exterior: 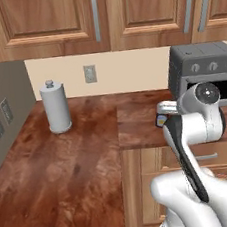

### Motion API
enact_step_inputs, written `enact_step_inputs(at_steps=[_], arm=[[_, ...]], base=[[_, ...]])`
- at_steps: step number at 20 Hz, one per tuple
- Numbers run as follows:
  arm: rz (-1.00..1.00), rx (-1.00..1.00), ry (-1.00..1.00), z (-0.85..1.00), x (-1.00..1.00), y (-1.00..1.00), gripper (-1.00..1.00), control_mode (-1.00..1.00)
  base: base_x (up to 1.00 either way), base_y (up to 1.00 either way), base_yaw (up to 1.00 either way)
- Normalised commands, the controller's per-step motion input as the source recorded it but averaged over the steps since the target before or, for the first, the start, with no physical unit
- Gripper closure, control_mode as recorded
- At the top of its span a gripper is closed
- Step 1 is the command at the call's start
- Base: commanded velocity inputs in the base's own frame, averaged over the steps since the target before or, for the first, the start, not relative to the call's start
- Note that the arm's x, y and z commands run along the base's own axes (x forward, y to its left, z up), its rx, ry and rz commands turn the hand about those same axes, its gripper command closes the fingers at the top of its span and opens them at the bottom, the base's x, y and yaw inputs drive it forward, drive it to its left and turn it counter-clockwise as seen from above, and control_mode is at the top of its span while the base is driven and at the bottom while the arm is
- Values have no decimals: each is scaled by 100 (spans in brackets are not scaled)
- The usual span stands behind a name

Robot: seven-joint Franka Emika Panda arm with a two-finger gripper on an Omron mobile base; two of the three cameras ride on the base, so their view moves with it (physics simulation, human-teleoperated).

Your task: Place the condiment bottle and condiment bottle from the counter to the top shelf of the fridge. If the existing items in the fridge are on the top shelf, move them to other shelves.

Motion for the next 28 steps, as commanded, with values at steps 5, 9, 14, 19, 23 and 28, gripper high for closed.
enact_step_inputs(at_steps=[5, 9, 14, 19, 23, 28], arm=[[0, 0, 15, -16, 58, -33, -100, -100], [0, 0, 11, -3, 32, -38, -100, -100], [0, 0, 9, -1, 9, -28, -100, -100], [0, 1, 13, -23, 2, -7, -100, -100], [0, 3, 9, -27, 18, 0, -100, -100], [0, 0, 1, -13, 37, 0, -100, -100]], base=[[0, 0, 0], [0, 0, 0], [0, 0, 0], [0, 0, 0], [0, 0, 0], [0, 0, 0]])
